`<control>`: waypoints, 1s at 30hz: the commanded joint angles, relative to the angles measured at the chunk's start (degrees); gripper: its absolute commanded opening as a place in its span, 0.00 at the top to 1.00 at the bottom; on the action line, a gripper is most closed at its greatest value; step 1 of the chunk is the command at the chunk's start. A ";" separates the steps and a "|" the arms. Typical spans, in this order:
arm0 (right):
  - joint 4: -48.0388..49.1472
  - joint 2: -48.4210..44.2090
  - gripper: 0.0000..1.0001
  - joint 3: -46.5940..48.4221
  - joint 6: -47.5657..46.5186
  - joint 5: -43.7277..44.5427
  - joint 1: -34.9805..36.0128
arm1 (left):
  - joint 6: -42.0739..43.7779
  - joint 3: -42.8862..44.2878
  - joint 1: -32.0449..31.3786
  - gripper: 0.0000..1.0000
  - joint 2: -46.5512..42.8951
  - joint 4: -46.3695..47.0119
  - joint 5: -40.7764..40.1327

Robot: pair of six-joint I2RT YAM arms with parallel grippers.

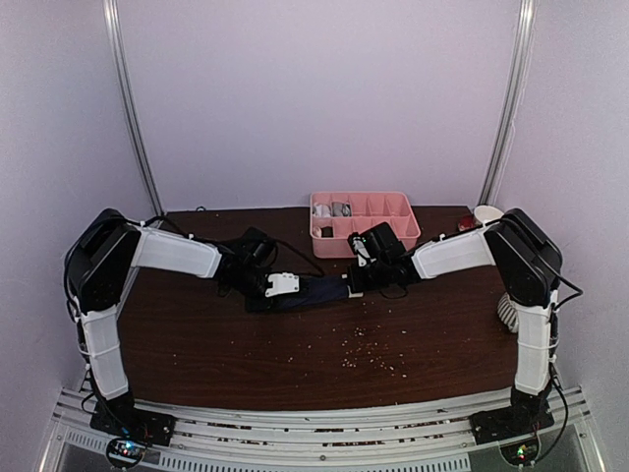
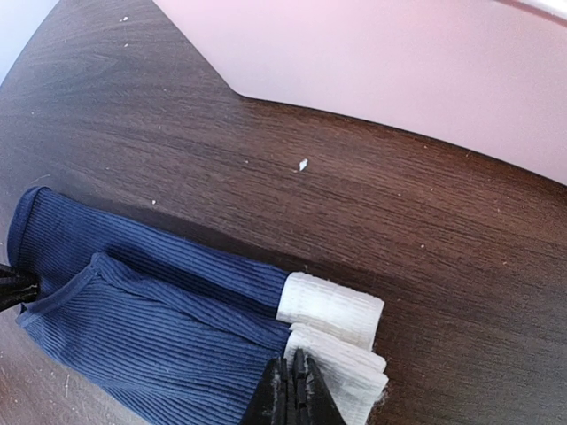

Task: Roll the underwear
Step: Adjust the underwear at the center of the board.

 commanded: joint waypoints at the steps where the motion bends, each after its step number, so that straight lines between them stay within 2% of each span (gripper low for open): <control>1: -8.99 3.94 0.94 -1.59 -0.60 2.94 -0.45 | 0.88 -3.45 0.53 1.00 -0.04 -1.57 0.63; 6: -9.85 4.62 0.94 -0.61 -0.87 3.09 -0.46 | 1.00 -3.86 0.56 1.00 -0.92 -2.18 2.15; 10: -9.49 3.96 0.94 -0.14 -1.54 -0.26 -0.45 | -0.35 -0.70 0.53 0.89 -2.82 -4.08 5.32; 13: -8.85 1.82 0.91 -0.10 -1.83 -2.84 -0.35 | -1.34 2.45 0.57 0.84 -4.77 -5.44 6.96; 17: -9.77 -2.19 0.86 0.87 -2.19 -4.09 -0.27 | -2.22 6.19 0.57 0.84 -5.94 -7.31 8.39; 19: -10.62 -3.61 0.82 1.73 -2.44 -4.31 -0.34 | -2.73 6.81 0.56 0.82 -6.16 -7.78 9.13; 22: -11.53 -5.26 0.77 3.31 -2.80 -4.65 -0.36 | -3.54 7.00 0.57 0.73 -6.72 -7.76 9.76; 25: -11.37 -6.35 0.73 4.19 -2.96 -5.41 -0.36 | -4.24 6.75 0.54 0.71 -7.39 -6.57 8.65; 30: -11.76 -5.37 0.71 6.90 -2.59 -8.22 -0.36 | -5.09 7.12 0.52 0.66 -7.18 -5.87 7.74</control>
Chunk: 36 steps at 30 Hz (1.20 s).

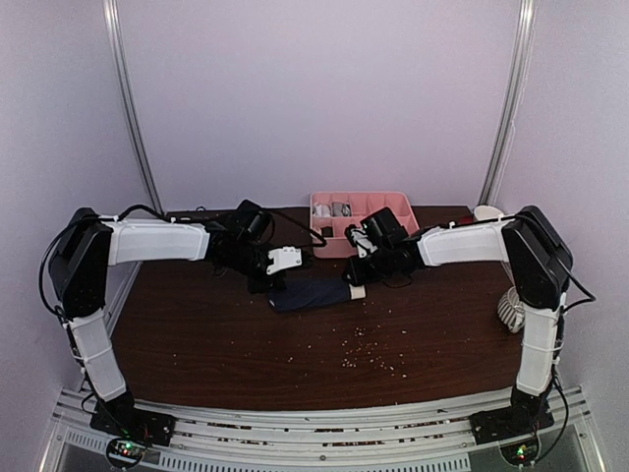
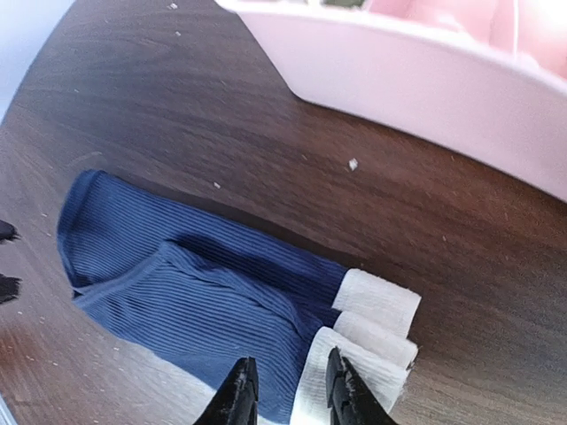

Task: Roll the underwear
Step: Adjust the underwear at the center of the board.

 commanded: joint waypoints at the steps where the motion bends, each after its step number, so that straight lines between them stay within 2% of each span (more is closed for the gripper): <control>1: -0.64 -1.18 0.71 2.80 0.29 -4.07 -0.21 | -1.72 0.78 0.39 0.65 -1.01 1.10 -1.04; 7: 1.74 -0.70 0.70 3.82 2.02 -6.81 -0.33 | -2.74 0.12 2.28 0.61 0.66 3.42 -1.48; 15: 3.95 -0.61 0.70 4.00 4.81 -7.13 -1.21 | -3.37 0.26 2.76 0.60 3.33 5.59 -0.33; 18: 6.51 -4.50 0.67 1.17 4.69 -3.59 -1.45 | -4.03 -0.15 4.62 0.59 3.43 8.17 -1.95; 22: 5.14 -7.11 0.60 2.25 2.22 3.38 -2.12 | -4.00 1.64 7.05 0.59 5.50 7.32 -0.45; 25: 4.98 -5.46 0.57 4.44 2.44 2.42 -2.36 | -3.76 1.24 7.49 0.59 5.78 7.89 0.13; 29: 12.51 -4.92 0.56 1.87 5.81 -0.02 -2.54 | -3.64 0.14 7.56 0.59 5.86 8.85 -0.56; 36: 11.19 1.32 0.54 4.28 6.17 0.00 -2.51 | -2.13 0.85 7.58 0.58 3.73 7.95 3.09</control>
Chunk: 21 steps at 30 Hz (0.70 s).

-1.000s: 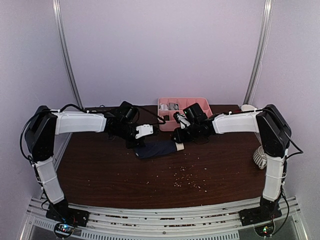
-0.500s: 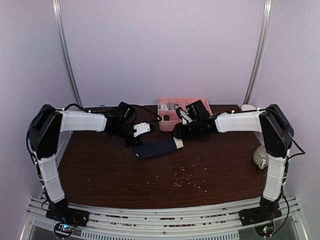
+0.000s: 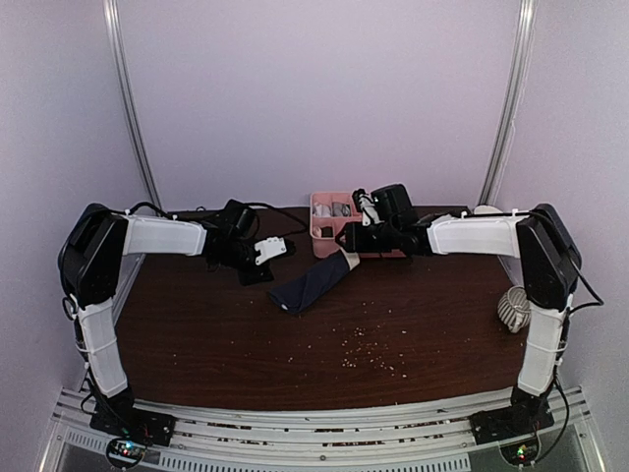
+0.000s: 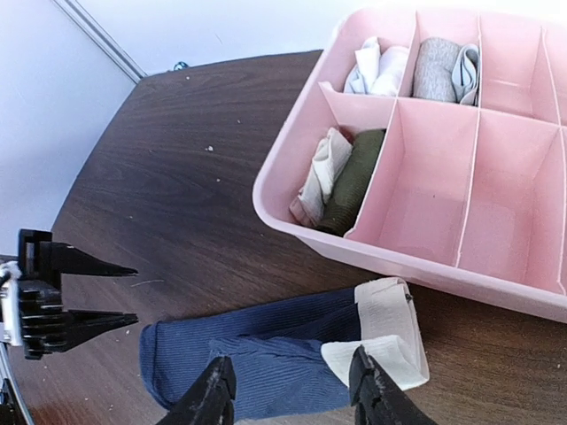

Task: Roll the underwear
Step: Adjust the underwear at the center of the board.

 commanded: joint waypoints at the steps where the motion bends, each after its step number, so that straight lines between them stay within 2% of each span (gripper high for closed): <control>1: 1.06 4.82 0.54 1.30 0.97 0.02 -0.26 | 1.52 1.38 -0.20 0.58 -2.03 0.36 5.40; 7: 1.10 8.67 0.52 3.57 1.30 0.47 -0.28 | 2.78 4.81 -1.70 0.54 -1.31 -2.42 11.80; 21: 1.46 14.17 0.51 8.57 0.39 1.43 -0.27 | -0.30 13.85 -7.93 0.53 9.42 -1.39 11.28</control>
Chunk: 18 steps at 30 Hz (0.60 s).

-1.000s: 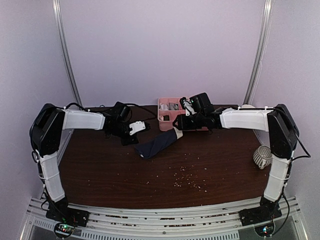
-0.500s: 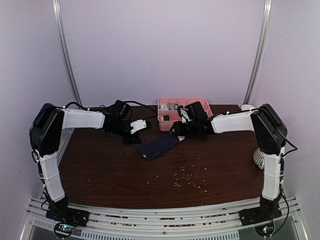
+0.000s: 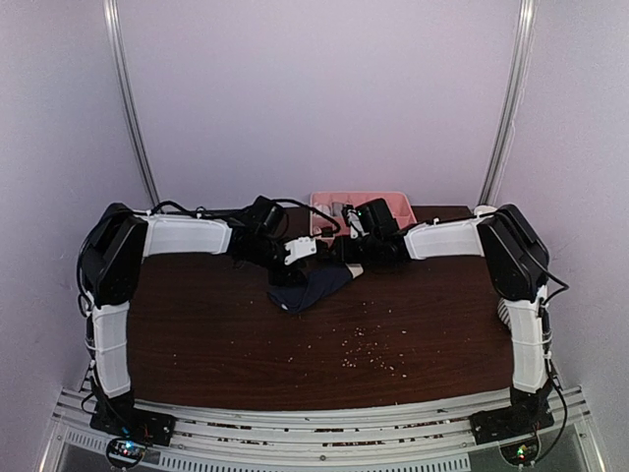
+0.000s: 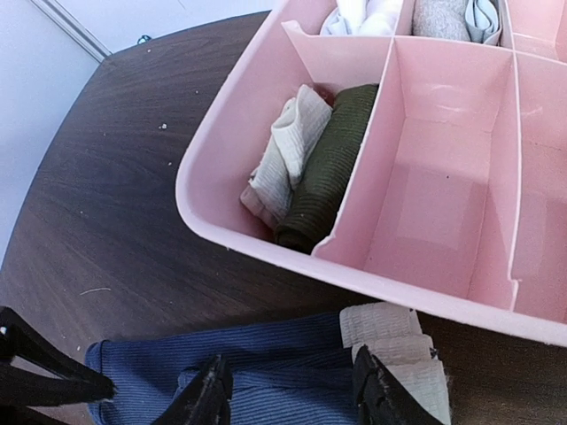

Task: Roll the underwear
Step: Adjust the underwear at the center of the board.

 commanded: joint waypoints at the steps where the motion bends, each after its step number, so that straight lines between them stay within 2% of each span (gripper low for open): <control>1: 0.77 1.97 0.51 1.70 -0.12 0.61 -0.27 | -1.30 4.45 -1.80 0.53 4.20 0.44 1.66; 5: 1.19 2.07 0.51 1.40 -0.10 0.38 -0.24 | -2.49 8.15 -2.51 0.55 7.96 0.67 -1.10; 12: 0.79 1.85 0.51 1.70 -0.75 0.27 -0.37 | -2.22 12.07 -2.50 0.71 14.74 0.50 -14.10; 18: 1.80 1.36 0.50 3.48 -0.31 -1.41 -2.00 | 0.02 10.74 -2.59 0.85 17.37 -3.76 -14.99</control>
